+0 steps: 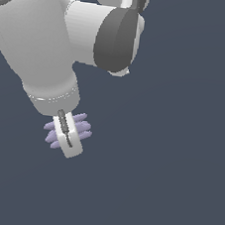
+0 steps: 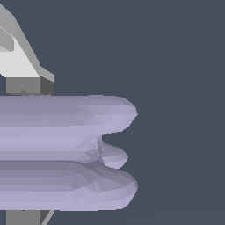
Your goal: Pick up the object and move it to a goal position.
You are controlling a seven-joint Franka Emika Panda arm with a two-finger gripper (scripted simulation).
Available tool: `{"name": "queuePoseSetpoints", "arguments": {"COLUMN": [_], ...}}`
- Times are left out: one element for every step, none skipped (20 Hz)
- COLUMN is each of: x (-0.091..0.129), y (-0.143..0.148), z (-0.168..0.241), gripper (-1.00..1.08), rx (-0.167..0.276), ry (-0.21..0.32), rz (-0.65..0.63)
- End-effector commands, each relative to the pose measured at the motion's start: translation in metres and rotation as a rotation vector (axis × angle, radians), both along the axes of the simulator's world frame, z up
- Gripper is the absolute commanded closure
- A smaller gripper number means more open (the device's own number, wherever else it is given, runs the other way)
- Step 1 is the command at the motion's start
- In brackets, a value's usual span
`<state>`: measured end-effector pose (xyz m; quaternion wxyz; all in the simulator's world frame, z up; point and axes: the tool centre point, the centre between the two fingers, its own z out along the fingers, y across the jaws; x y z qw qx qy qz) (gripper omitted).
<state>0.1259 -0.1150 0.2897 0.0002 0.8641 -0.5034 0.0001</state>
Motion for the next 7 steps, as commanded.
{"name": "queuePoseSetpoints", "arguments": {"x": [0.0021, 0.0026, 0.0031, 0.0034, 0.0037, 0.0038, 0.0038], "y": [-0.0012, -0.0015, -0.0018, -0.002, -0.0021, -0.0026, -0.0026], "z": [0.003, 0.0037, 0.0043, 0.0047, 0.005, 0.0052, 0.0052], "gripper": [1.08, 1.08, 1.08, 1.08, 1.08, 1.08, 1.08], "rx": [0.0, 0.0, 0.0, 0.0, 0.0, 0.0, 0.0], "ry": [0.0, 0.0, 0.0, 0.0, 0.0, 0.0, 0.0], "rz": [0.0, 0.0, 0.0, 0.0, 0.0, 0.0, 0.0]}}
